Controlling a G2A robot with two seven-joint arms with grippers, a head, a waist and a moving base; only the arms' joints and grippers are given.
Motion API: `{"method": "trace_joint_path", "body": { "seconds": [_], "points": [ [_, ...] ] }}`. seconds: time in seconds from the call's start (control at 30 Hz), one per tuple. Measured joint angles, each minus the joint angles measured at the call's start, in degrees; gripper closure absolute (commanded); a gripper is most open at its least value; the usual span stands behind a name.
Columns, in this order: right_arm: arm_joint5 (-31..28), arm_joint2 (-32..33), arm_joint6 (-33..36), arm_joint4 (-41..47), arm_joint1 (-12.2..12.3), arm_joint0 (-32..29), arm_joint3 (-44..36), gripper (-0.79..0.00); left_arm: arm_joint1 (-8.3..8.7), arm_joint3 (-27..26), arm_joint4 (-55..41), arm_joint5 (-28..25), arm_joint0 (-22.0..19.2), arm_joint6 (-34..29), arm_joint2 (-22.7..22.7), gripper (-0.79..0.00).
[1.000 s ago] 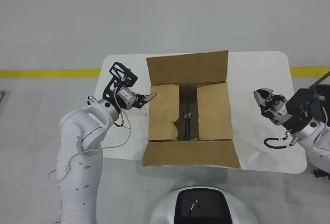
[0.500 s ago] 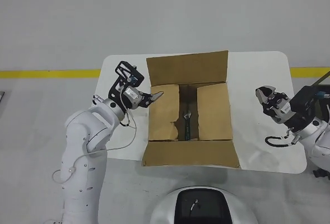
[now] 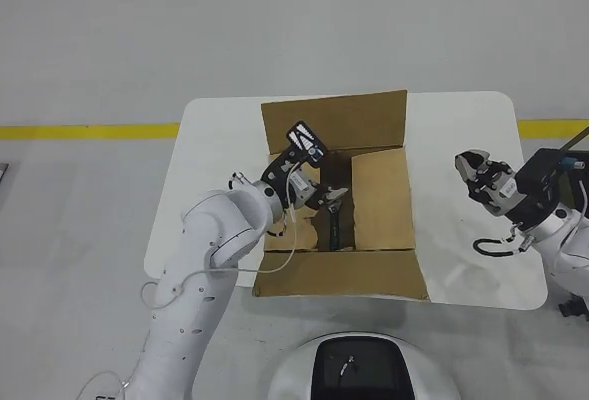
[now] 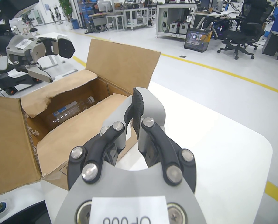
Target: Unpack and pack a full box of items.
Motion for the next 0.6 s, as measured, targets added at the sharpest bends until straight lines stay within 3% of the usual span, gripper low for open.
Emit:
{"method": "trace_joint_path", "body": {
  "seconds": [0.33,0.5,0.6],
  "points": [
    [-2.07,-2.06,0.21,-0.54,-1.68,3.62,3.18,0.0,0.06,-0.24,0.48,0.23,0.06,0.1,-0.19,-0.785],
    [-3.43,-2.9,0.32,-0.79,-2.42,5.14,4.8,0.0,0.2,-5.05,5.64,5.48,0.81,-0.47,-0.61,-0.785],
    [-4.25,-3.37,0.42,-0.73,-2.86,5.83,5.48,0.0,0.11,-7.21,8.2,9.05,1.09,-3.98,0.04,-0.785]
  ]
}}
